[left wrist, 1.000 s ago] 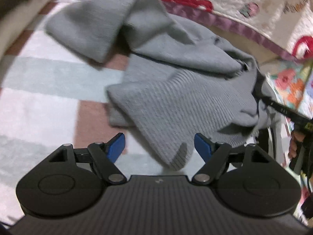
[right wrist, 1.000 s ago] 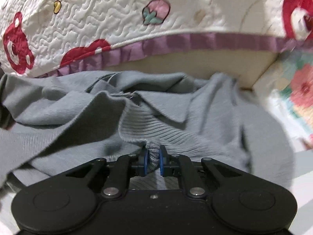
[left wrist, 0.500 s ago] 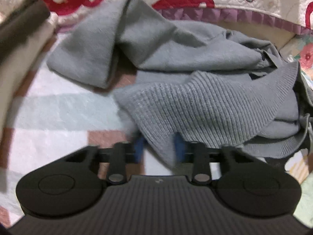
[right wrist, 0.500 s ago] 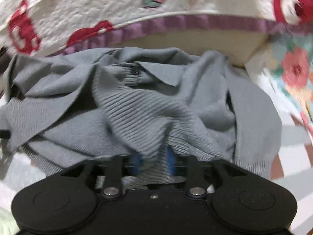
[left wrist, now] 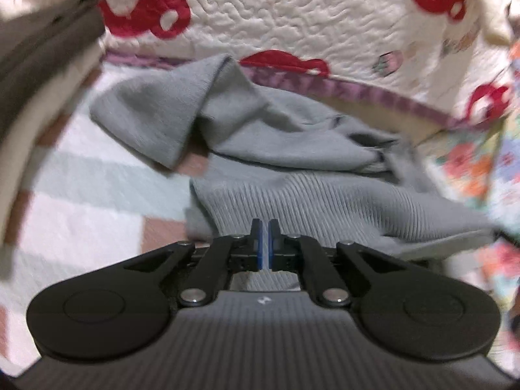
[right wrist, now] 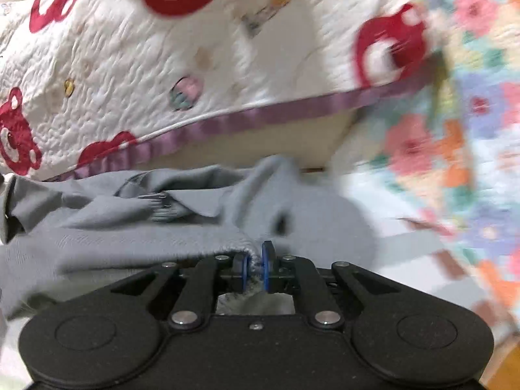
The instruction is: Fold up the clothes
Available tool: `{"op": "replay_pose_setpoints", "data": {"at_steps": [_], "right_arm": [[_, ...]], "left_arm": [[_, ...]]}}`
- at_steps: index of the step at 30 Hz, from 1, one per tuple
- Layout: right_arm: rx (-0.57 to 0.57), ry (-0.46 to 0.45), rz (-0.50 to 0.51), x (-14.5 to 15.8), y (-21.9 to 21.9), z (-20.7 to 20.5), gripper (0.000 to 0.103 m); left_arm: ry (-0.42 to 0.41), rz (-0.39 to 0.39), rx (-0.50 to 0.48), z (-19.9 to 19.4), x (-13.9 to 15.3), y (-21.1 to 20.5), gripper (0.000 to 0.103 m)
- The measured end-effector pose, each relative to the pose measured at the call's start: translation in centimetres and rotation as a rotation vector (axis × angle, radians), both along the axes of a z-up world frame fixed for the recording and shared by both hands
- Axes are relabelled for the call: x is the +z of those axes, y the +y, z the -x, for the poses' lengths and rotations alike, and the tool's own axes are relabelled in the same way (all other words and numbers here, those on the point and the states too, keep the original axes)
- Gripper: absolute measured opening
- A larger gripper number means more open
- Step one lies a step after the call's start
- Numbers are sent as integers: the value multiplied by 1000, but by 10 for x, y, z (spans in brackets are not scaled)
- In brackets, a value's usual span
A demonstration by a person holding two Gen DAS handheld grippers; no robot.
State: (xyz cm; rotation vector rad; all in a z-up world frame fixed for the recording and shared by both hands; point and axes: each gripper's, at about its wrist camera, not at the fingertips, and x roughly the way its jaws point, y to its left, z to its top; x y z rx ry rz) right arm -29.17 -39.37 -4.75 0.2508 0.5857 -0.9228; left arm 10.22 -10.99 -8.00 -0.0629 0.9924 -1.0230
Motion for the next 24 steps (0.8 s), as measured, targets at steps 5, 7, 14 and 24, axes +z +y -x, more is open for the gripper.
{"op": "replay_pose_setpoints", "data": {"at_steps": [5, 7, 14, 24], "right_arm": [[-36, 34, -42, -18, 8, 33, 9], [-32, 13, -58, -21, 7, 36, 9], [-18, -63, -113, -30, 4, 47, 10], [1, -27, -189, -30, 39, 78, 9]], "left_arm": [[88, -77, 67, -5, -30, 4, 29], [93, -91, 103, -13, -39, 4, 44], [230, -122, 84, -18, -67, -3, 62], [216, -149, 4, 0, -74, -19, 67]]}}
